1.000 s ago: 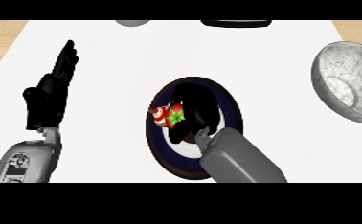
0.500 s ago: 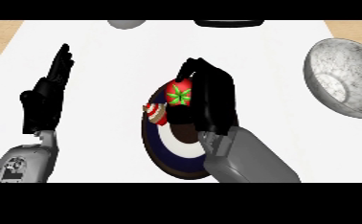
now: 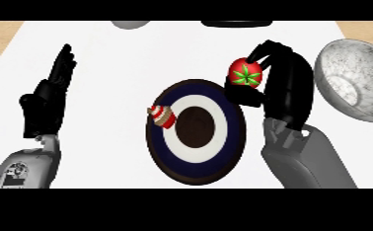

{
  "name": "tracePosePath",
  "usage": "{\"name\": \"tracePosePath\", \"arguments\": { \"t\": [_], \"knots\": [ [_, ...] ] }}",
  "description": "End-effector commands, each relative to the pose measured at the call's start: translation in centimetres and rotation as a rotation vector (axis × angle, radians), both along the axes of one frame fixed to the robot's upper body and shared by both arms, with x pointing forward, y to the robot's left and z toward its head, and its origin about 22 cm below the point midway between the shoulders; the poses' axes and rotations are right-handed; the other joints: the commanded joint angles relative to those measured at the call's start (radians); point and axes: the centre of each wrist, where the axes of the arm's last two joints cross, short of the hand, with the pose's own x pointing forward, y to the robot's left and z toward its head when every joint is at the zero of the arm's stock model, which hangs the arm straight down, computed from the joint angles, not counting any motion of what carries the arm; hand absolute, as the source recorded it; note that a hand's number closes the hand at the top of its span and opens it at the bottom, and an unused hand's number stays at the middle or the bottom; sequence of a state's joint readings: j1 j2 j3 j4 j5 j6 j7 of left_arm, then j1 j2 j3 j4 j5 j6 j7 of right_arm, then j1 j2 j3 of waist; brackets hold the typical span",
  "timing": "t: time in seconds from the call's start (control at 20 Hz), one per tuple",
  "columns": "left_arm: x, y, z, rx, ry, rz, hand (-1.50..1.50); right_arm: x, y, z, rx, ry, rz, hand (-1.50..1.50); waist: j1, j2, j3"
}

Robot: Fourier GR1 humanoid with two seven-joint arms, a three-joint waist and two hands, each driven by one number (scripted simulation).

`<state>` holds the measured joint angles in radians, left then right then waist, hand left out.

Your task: Pick the tomato from the plate and place it in the bowl

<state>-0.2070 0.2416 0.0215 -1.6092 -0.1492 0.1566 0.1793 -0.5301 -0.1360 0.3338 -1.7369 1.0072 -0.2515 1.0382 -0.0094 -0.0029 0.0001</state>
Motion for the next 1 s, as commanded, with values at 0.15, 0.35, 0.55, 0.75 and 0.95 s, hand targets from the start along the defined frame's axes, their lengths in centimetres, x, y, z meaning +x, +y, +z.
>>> {"name": "tracePosePath", "arguments": {
  "t": [0.15, 0.35, 0.55, 0.75, 0.95],
  "knots": [
    [-0.5, -0.5, 0.1, 0.004, -0.004, -0.015, 0.00, 2.4, -9.8, 1.3, 0.059, -0.090, -0.175, 1.50, 0.010, 0.004, 0.001],
    [-0.8, -0.5, -0.7, -0.003, 0.002, -0.011, 0.00, 3.1, -15.5, -1.1, 0.095, -0.148, -0.220, 1.50, 0.014, 0.007, 0.001],
    [-0.9, 0.5, 0.3, 0.006, -0.013, -0.020, 0.00, 4.6, -20.7, -1.1, -0.049, -0.128, -0.310, 1.50, 0.023, 0.007, 0.001],
    [0.7, 0.6, 0.7, 0.017, -0.008, -0.011, 0.00, 5.3, -23.9, -2.8, -0.166, -0.076, -0.327, 1.50, 0.019, 0.007, 0.001],
    [0.9, -0.3, 0.0, -0.002, -0.002, -0.026, 0.00, 5.2, -27.3, -6.4, -0.286, -0.025, -0.410, 1.50, 0.023, 0.010, 0.001]
  ]
}}
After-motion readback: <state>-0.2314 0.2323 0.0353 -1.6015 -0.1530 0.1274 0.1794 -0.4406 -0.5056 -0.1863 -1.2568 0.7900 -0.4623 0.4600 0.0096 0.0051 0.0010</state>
